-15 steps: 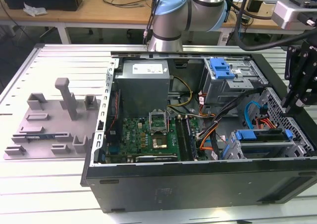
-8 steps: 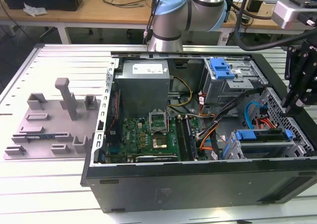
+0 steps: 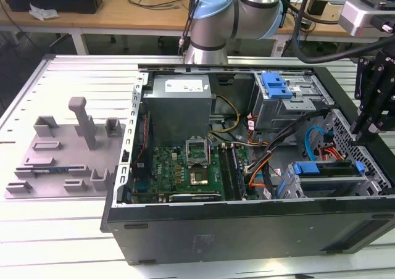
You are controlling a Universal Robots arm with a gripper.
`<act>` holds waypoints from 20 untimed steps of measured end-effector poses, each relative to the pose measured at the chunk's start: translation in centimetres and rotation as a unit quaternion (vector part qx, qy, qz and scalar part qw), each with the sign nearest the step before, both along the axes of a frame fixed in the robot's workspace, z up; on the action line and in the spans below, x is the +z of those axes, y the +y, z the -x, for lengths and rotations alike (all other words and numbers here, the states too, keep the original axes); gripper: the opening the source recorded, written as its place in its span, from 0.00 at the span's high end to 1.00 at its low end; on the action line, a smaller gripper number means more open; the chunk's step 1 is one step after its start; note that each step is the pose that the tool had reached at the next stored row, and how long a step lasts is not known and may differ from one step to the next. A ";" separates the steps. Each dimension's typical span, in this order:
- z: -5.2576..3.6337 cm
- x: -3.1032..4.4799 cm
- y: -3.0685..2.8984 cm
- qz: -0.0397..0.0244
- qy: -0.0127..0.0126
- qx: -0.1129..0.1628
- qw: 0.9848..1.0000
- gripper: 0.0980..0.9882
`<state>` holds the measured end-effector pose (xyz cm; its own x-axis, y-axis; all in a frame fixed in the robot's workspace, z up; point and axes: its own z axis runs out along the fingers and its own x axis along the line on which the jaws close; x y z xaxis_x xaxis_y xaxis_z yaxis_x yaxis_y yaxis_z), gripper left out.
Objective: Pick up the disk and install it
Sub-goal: 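Insert the first disk wire, then insert the second disk wire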
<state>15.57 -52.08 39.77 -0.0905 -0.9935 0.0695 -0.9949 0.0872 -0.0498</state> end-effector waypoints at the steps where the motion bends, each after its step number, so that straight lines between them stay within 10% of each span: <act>1: 0.00 0.00 0.00 0.000 0.000 0.000 1.000 0.84; 20: 0.15 0.00 0.13 0.006 0.000 0.000 1.000 0.84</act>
